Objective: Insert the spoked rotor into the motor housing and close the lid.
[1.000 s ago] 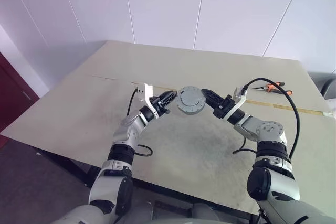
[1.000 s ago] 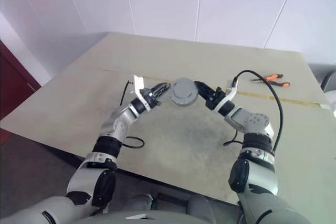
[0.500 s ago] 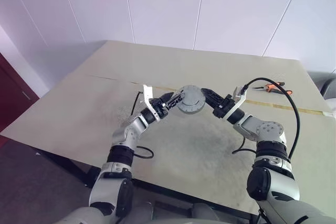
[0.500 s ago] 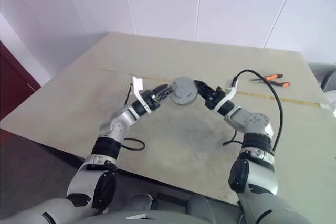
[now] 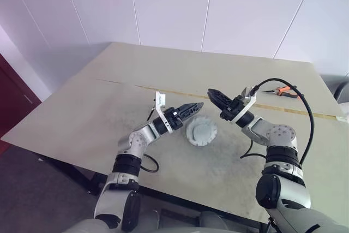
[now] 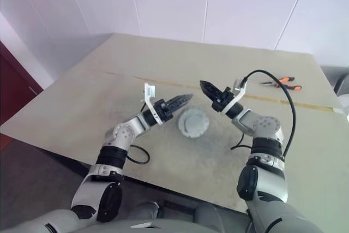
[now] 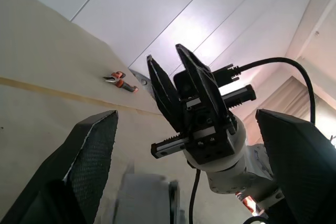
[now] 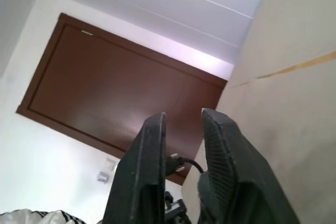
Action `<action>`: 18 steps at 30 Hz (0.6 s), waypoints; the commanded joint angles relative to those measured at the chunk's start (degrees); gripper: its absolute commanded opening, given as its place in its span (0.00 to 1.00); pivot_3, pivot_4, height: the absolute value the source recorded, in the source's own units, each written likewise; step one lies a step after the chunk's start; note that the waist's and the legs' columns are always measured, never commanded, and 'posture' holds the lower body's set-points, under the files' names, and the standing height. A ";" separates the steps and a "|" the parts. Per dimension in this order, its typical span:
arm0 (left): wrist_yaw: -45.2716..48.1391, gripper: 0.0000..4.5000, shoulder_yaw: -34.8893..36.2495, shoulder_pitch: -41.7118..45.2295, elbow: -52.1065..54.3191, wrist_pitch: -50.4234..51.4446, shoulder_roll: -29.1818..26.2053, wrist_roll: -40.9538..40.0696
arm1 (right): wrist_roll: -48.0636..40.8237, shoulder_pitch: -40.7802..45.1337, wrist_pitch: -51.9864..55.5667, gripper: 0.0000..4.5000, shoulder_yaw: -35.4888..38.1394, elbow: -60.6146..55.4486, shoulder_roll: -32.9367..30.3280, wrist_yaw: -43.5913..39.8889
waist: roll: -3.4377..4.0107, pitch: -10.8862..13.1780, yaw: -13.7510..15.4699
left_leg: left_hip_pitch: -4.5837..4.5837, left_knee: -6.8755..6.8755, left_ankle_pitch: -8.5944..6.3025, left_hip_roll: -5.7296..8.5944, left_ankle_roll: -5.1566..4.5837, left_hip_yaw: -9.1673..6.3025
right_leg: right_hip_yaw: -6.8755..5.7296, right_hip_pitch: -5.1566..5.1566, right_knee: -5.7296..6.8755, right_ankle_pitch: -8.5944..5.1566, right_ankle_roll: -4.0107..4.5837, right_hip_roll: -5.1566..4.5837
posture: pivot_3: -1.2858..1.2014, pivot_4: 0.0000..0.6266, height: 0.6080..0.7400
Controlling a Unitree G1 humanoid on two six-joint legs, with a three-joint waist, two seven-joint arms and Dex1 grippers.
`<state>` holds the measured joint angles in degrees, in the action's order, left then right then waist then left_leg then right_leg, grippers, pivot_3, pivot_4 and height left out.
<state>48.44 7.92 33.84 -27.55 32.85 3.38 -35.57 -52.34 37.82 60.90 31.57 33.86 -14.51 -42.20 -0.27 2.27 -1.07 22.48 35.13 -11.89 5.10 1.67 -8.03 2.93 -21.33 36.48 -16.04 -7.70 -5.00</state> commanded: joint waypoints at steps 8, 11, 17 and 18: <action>-1.18 0.99 0.17 1.80 -1.75 -3.21 -0.65 1.06 | -2.25 1.12 -0.25 0.27 -0.79 -2.45 -0.27 -0.94 | 0.01 0.00 0.11 | 0.02 -0.04 0.00 0.00 0.00 0.00 | 0.00 0.00 -0.08 0.00 0.00 -0.01 | 0.52 0.00 1.00; -1.14 0.99 0.06 1.75 -1.32 -3.86 -0.76 1.42 | -2.30 0.79 -0.06 0.27 -1.68 -3.75 -0.42 -1.73 | 0.02 0.00 0.13 | 0.02 -0.04 0.00 0.01 0.00 0.00 | 0.00 0.00 -0.08 0.00 0.00 -0.01 | 0.52 0.00 1.00; -0.58 0.99 -0.03 1.05 1.09 -6.06 -2.03 1.78 | 1.32 -0.96 -3.04 0.27 -8.17 -12.11 -1.85 -3.93 | 0.03 0.01 0.00 | 0.02 -0.05 -0.01 0.00 0.00 0.01 | 0.00 -0.01 -0.08 0.00 0.00 0.00 | 0.52 0.00 1.00; -0.57 0.99 -0.20 0.68 1.90 -6.79 -2.54 2.15 | 2.83 -1.42 -4.62 0.27 -10.14 -14.59 -2.60 -4.37 | 0.04 0.01 0.04 | 0.02 -0.06 -0.01 -0.01 0.01 0.01 | 0.00 -0.02 -0.08 0.00 0.00 0.00 | 0.52 0.00 1.00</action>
<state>47.32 7.64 34.07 -28.68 27.75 1.48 -33.76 -50.40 35.72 58.32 22.80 23.69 -15.86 -45.27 -0.23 2.29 -1.03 22.50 35.07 -11.90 5.10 1.68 -8.02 2.93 -21.35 36.40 -16.04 -7.70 -5.01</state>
